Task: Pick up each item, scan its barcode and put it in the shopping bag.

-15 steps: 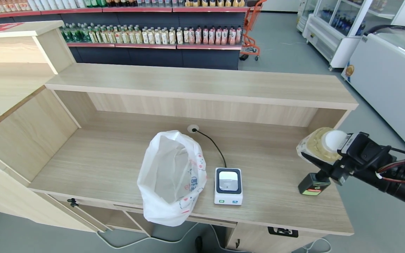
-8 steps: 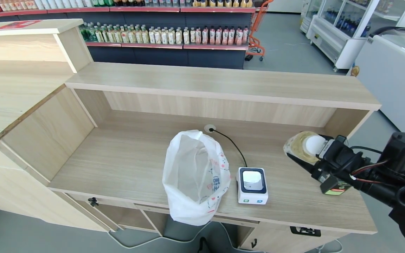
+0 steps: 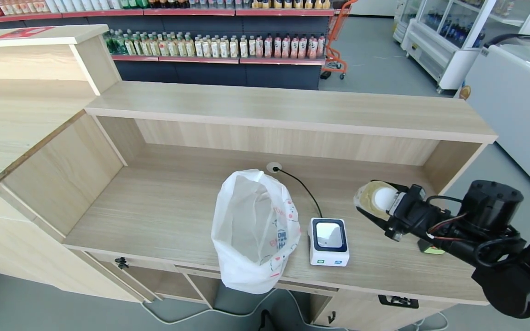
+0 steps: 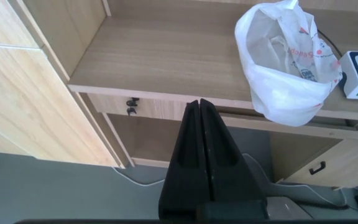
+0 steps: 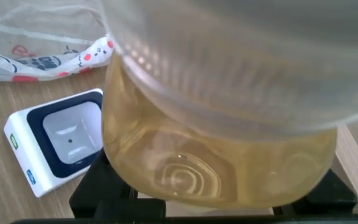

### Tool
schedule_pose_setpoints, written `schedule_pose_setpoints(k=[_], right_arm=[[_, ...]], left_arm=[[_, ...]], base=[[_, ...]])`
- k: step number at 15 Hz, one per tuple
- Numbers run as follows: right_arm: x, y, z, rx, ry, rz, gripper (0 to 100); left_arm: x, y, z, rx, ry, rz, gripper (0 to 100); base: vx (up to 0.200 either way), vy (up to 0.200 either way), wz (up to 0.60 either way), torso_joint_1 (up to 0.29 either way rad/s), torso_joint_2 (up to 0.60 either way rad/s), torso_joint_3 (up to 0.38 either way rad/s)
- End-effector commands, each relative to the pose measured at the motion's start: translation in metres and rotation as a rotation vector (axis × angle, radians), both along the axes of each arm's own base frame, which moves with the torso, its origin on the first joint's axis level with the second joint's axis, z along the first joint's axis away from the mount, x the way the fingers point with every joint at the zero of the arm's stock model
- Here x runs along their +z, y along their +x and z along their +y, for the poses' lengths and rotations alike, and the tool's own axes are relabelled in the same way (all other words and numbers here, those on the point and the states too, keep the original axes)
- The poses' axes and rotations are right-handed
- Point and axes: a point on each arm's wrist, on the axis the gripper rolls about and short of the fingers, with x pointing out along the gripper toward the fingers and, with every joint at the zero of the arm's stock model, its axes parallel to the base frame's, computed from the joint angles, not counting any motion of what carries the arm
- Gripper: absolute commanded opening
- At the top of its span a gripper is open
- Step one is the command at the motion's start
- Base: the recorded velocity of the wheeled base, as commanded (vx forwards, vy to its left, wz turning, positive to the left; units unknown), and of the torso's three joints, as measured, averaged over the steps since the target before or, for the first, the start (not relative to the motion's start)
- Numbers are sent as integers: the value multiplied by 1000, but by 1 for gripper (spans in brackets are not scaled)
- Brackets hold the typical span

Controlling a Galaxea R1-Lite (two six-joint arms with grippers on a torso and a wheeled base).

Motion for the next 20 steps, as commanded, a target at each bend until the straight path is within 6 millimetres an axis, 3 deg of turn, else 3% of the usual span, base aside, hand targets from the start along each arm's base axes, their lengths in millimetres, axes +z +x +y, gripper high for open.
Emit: schedule_pose_setpoints(k=[1,4,12,20], right_arm=[[-17,13,9,27,-11,35,0],[-25,14,22,81,-17,49,0],[-58,33,23,125,-41,74,0],[-75,52,29,230,-49,30,0]], left_arm=[[0,0,0,0,0,2,0],[0,0,0,0,0,2,0],[0,0,0,0,0,2,0],[0,0,0,0,0,0,0]], base=[[0,0,0,0,0,0],[0,0,0,0,0,0],[0,0,0,0,0,0],[0,0,0,0,0,0]])
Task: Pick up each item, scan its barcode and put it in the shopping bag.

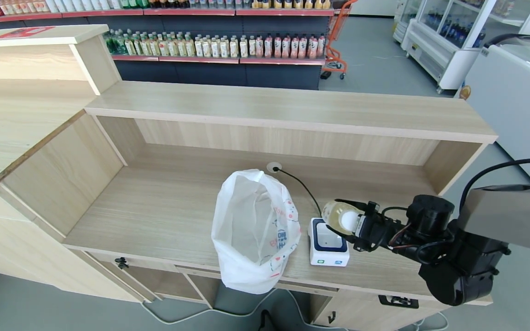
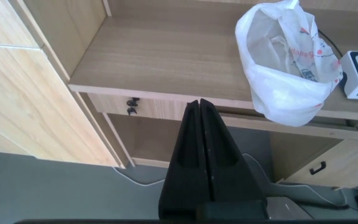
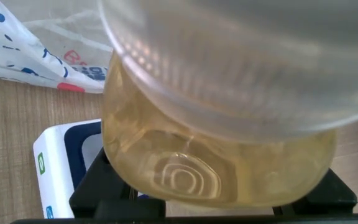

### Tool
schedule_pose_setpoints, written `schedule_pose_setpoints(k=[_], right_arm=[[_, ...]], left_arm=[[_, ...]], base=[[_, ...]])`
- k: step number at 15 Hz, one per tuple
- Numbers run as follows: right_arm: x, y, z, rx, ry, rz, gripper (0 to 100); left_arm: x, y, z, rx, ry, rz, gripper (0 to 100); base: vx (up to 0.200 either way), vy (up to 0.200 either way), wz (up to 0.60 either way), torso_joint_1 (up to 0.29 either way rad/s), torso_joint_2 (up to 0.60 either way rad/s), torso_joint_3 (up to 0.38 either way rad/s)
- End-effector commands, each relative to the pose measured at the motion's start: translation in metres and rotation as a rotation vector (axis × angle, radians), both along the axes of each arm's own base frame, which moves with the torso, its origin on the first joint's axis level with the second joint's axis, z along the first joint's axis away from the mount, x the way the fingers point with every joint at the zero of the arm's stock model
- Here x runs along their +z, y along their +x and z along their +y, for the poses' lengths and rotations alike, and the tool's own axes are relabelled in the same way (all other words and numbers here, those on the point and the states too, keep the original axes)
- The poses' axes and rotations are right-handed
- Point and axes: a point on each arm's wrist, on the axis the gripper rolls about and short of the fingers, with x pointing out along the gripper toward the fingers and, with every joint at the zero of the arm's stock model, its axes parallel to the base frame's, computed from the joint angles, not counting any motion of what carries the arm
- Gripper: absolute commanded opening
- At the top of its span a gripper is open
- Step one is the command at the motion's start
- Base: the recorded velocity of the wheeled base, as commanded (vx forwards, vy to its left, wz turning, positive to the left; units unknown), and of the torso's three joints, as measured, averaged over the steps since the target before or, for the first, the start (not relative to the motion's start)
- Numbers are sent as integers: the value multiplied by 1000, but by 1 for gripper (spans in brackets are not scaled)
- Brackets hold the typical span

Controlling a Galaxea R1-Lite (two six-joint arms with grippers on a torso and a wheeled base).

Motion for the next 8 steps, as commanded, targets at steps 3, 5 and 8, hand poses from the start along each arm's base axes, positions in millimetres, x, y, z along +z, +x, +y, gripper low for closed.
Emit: schedule_pose_setpoints(k=[3,5,8], right_arm=[[-15,4,2,16,-6,30,0],[-17,5,2,28,-6,34,0],[-20,10,3,46,-3,27,0]], left_arm=[[0,0,0,0,0,0,0],[0,0,0,0,0,0,0],[0,0,0,0,0,0,0]], base=[[0,0,0,0,0,0],[0,0,0,0,0,0],[0,0,0,0,0,0]])
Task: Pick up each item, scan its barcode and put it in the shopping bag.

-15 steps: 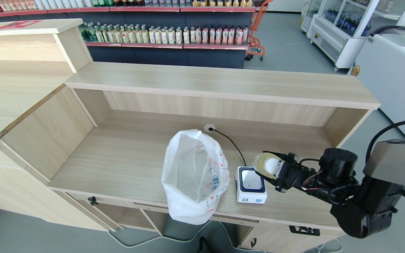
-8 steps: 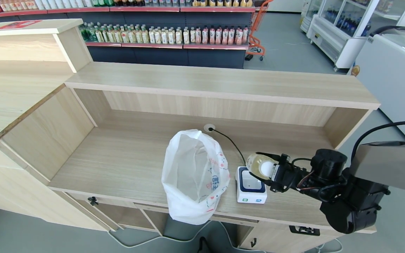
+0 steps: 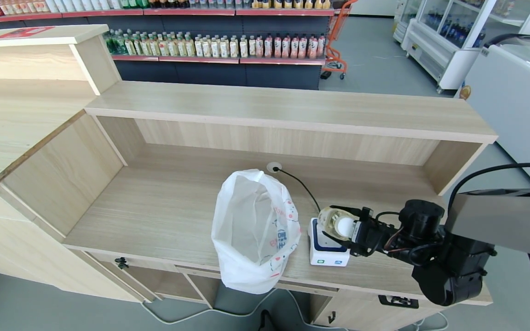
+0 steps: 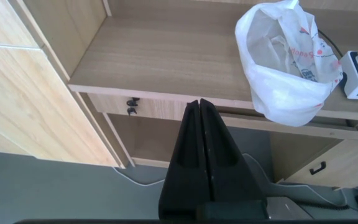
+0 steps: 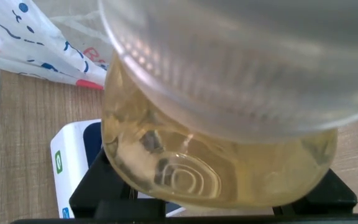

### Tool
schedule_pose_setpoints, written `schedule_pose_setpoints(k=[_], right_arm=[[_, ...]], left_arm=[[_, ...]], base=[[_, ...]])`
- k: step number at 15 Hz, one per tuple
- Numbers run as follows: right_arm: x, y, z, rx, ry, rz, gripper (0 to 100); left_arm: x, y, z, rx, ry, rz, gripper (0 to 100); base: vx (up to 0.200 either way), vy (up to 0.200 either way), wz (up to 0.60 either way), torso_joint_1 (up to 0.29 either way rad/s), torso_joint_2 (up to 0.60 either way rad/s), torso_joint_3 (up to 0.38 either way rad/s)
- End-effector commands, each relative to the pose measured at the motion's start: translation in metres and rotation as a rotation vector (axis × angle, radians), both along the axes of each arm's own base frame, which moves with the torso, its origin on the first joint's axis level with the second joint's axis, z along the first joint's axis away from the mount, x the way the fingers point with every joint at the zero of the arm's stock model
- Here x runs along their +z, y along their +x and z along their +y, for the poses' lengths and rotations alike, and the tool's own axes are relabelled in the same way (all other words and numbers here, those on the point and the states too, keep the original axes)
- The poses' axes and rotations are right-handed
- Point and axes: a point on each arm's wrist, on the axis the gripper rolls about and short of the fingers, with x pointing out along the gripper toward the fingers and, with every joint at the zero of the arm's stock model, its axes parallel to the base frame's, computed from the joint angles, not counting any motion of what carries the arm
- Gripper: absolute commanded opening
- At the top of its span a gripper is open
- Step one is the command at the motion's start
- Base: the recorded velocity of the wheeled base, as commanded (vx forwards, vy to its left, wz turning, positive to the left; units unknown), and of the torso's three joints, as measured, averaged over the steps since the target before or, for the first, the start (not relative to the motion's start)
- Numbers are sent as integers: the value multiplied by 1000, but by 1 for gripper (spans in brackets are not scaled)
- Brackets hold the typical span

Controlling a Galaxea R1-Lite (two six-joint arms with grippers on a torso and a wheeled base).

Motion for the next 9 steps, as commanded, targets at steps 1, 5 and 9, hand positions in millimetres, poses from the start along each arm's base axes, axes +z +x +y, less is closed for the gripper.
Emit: schedule_pose_setpoints(k=[1,5,9], right_arm=[[-2,3,1,2,1,-3,0],[-4,3,0,2,-1,1,0],[-5,4,1,2,-1,2,0]], left_arm=[[0,0,0,0,0,2,0],[0,0,0,0,0,1,0],[0,0,0,0,0,1,0]], base=[[0,0,0,0,0,0],[0,0,0,0,0,0],[0,0,0,0,0,0]])
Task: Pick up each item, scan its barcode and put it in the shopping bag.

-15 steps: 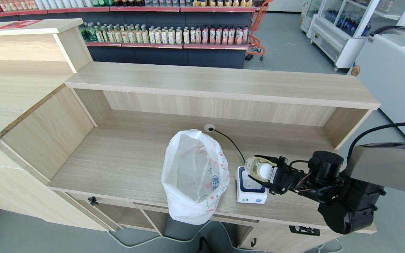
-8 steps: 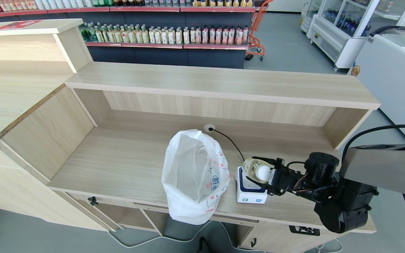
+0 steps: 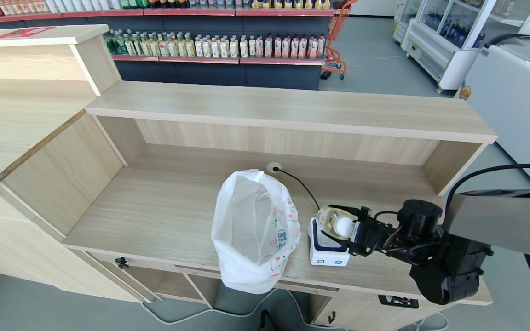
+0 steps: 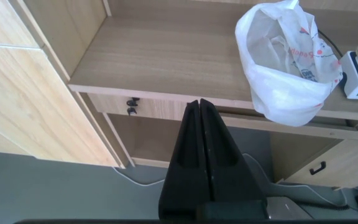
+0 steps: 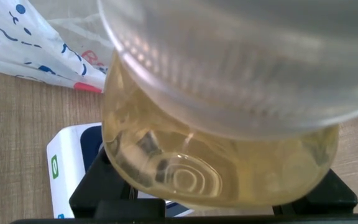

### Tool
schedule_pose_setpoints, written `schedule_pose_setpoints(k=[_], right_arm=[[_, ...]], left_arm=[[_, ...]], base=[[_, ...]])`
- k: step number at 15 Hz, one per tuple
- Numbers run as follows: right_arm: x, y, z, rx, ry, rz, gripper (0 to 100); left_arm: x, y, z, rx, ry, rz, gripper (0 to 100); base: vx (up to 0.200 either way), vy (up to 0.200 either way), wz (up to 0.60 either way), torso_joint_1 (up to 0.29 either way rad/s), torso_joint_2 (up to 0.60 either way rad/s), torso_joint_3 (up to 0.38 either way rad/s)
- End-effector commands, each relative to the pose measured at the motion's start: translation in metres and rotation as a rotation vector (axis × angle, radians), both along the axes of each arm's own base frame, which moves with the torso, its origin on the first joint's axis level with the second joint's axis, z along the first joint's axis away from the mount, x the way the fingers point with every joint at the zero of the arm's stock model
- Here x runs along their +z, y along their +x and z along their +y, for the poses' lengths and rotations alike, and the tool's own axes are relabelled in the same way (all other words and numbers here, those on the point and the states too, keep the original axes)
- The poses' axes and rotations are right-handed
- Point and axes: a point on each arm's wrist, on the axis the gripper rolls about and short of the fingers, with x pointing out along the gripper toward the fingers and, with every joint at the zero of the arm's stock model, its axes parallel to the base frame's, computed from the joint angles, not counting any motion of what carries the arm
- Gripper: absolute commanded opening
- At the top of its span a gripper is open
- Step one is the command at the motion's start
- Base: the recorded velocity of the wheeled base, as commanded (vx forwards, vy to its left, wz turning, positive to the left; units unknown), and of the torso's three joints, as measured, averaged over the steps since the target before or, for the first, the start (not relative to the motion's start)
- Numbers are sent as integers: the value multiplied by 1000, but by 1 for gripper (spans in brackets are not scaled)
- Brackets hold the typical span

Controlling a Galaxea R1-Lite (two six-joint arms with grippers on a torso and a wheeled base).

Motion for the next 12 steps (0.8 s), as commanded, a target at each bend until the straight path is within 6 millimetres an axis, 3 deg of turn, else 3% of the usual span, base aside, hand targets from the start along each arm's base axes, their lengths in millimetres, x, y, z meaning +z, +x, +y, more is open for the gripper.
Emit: schedule_pose_setpoints(k=[1,9,11,12], right_arm=[[-3,1,-2,-5,-3,9,0],[-5,4,-3,5,1,7,0],[16,2,0,7,46,-4,0],[36,0,2,0,106,4,0]], left_arm=[[0,0,0,0,0,0,0],[0,0,0,0,0,2,0],[0,0,0,0,0,0,0],[0,0,0,0,0,2,0]], base=[[0,0,0,0,0,0],[0,0,0,0,0,0],[0,0,0,0,0,0],[0,0,0,0,0,0]])
